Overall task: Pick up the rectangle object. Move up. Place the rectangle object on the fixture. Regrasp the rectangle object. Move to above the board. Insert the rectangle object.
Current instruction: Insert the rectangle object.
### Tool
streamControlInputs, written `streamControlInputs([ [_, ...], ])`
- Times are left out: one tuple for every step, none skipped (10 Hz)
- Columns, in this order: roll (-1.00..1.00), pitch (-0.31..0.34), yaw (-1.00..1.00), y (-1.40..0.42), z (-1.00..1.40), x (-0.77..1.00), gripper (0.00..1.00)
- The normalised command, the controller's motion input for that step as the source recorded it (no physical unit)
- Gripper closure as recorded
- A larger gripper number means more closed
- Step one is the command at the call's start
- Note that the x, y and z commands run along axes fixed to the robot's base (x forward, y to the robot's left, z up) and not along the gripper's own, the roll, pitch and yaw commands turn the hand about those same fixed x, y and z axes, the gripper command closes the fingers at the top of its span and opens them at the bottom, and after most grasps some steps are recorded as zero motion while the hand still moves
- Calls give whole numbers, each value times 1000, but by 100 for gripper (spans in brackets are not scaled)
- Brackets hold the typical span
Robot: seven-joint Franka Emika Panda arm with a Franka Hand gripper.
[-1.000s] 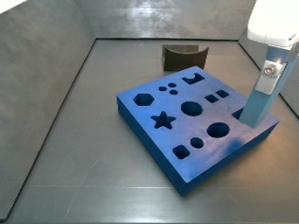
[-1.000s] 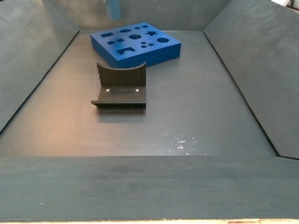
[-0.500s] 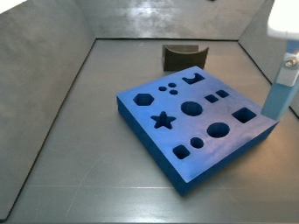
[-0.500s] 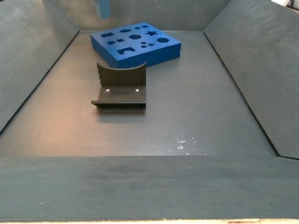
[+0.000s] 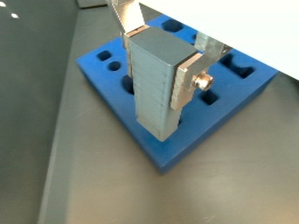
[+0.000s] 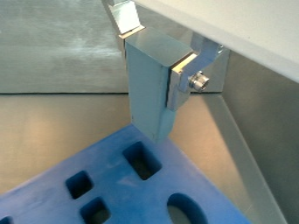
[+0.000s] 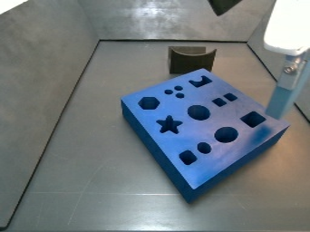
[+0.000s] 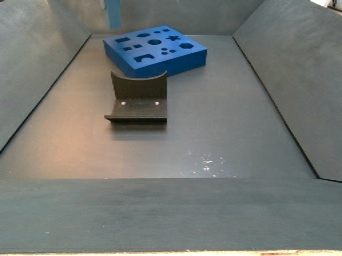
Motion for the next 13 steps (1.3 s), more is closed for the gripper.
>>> streamControlInputs([
  [0, 0, 0, 17, 0, 0, 100],
  [169, 103, -9, 263, -97, -229, 100],
  [634, 271, -37, 294, -191, -386, 100],
  [97, 297, 0, 11, 0, 46, 100],
  [0, 6, 0, 0, 0, 23, 100],
  [171, -260, 154, -26, -289, -420, 100],
  [40, -523, 323, 0, -386, -634, 100],
  [0, 0, 0, 0, -46, 0, 100],
  [140, -51, 0, 31, -434, -406, 100],
  [66, 0, 0, 0, -54, -80, 100],
  [-77, 0, 0, 0, -31, 0, 100],
  [-657, -54, 0, 80, -66, 49, 100],
  [-269, -40, 0, 49, -17, 40, 100],
])
